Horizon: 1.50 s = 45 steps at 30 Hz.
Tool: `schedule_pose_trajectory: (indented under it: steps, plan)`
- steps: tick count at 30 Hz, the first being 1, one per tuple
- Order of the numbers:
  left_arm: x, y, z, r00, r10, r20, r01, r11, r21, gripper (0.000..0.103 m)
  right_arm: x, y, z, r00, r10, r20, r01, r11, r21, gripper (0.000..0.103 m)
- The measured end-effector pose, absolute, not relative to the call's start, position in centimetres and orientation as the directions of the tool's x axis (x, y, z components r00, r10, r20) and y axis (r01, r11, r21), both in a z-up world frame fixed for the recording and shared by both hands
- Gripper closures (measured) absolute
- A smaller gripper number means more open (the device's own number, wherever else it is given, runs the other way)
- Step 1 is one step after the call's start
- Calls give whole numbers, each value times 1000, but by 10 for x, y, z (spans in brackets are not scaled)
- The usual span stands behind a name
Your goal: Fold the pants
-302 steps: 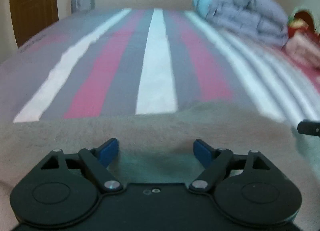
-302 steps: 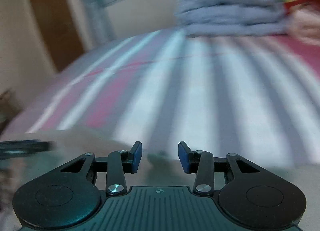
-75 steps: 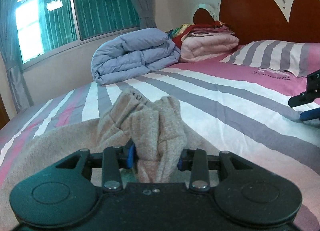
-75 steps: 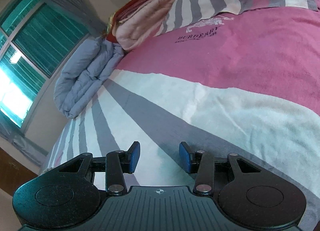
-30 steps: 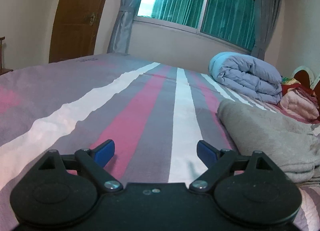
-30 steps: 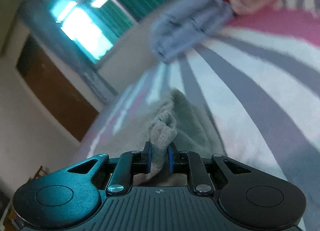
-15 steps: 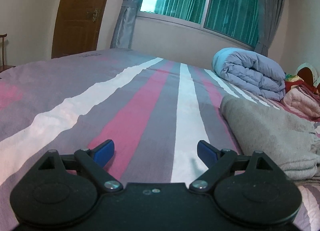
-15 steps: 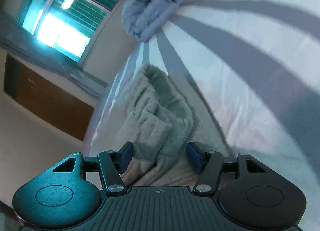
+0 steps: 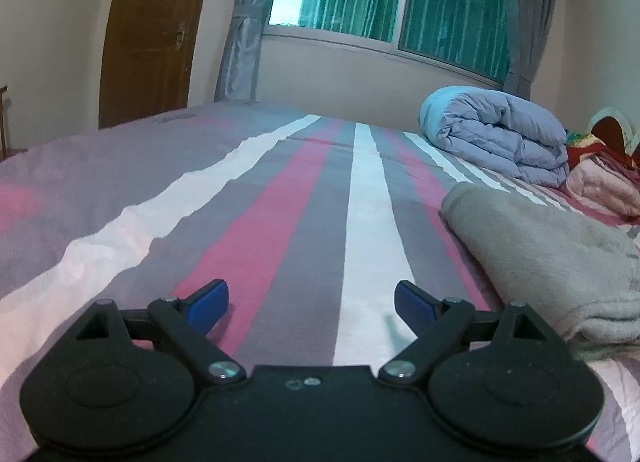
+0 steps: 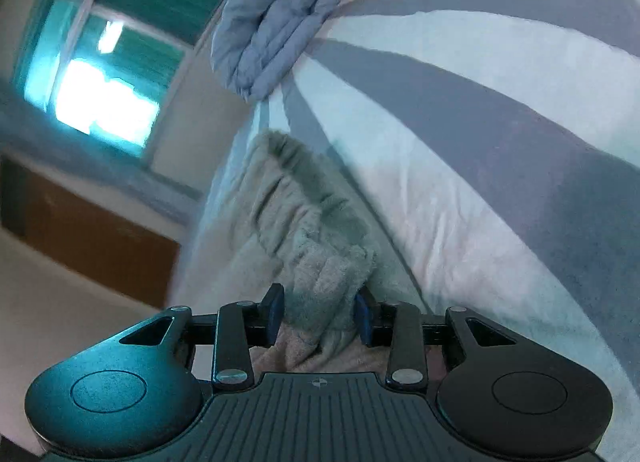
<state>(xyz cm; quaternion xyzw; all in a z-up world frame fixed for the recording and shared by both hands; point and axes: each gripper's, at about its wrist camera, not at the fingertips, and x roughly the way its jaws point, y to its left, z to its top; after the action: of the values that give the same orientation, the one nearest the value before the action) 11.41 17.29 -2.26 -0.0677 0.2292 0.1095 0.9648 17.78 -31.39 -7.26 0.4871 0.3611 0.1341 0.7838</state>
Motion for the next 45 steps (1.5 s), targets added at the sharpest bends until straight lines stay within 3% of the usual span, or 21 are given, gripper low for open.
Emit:
schedule_pose_trajectory:
  steps: [2,7,10,19,25,28,30,32,34,45]
  plan:
    - [112,168,-20,878,176,-446,-224,973,-57,20,174,-311,-57,718,540,-440,98,547,831,52]
    - [94,136,-9,918,125,-377,-122,992,32,18,133,-318,-20,796,418,-437,29,696,718,45]
    - [81,114,-4,939,82,-334,-67,996,56,15,108,-318,-9,837,347,-423,16,757,653,29]
    - [83,70,-14,921,23,-390,13,996,91,17,96,-307,-15,850,355,-390,-23,764,645,28]
    - [113,72,-30,890,55,-453,-33,998,56,22,86,-310,-14,834,369,-411,-25,769,639,28]
    - [121,69,-34,887,62,-457,-31,997,76,17,90,-307,-18,826,366,-430,-16,776,630,28]
    - [122,78,-41,856,129,-500,-96,991,92,13,92,-303,-20,819,362,-445,-14,788,616,28]
    - [117,94,-41,842,105,-529,-114,993,17,13,95,-301,-22,812,361,-458,-18,801,598,28]
    - [109,95,-38,846,98,-524,-85,995,49,14,95,-302,-23,812,358,-460,-13,800,600,28]
    - [109,92,-36,856,81,-511,-58,996,61,13,110,-303,-29,770,538,-343,-100,633,768,28]
